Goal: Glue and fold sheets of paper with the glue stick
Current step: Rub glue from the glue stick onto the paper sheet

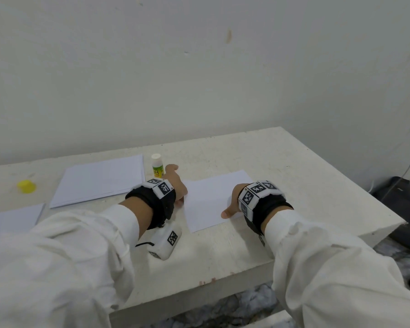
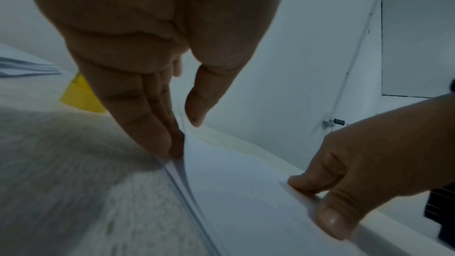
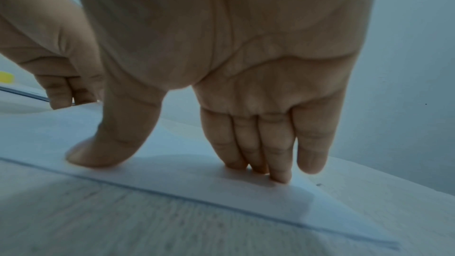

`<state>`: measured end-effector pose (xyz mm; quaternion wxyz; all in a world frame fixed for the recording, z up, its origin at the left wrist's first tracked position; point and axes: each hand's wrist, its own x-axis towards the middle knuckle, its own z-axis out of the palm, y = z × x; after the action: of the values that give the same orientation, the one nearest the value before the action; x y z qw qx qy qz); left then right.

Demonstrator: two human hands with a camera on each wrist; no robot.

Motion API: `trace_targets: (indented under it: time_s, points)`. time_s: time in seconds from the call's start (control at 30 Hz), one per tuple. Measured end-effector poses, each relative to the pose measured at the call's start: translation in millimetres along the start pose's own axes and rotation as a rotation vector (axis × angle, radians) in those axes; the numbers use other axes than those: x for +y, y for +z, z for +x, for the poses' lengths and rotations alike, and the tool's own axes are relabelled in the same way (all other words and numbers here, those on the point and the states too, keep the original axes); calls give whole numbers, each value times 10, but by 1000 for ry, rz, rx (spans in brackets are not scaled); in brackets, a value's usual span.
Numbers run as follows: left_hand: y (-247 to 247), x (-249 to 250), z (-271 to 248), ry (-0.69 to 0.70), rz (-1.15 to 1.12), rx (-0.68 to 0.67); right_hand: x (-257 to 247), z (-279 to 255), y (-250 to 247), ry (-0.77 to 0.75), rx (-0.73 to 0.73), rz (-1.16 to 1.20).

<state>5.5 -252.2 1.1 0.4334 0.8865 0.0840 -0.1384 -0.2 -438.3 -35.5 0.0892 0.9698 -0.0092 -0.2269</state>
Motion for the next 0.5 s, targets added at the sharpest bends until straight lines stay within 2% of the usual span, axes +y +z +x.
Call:
trace_targets:
  time_s: [0.07,0.2,0.27,0.43,0.5]
  points:
    - [-27,-48,-46,13,-26,-38,7,-23,-17,13,-6,24]
    - [-55,-111,-184,3,11,-247,-12,-32,-31,49,7,54]
    - [-40,-114,-237,18,51,-283,-36,-52,-54,80,1,70]
    - [63,-109,-351,-58,-75,-412,-70,-76,-78,113,-8,90]
    - [69,-111,-369,-96,-166,-412,-77,-51,-87,116,-11,109]
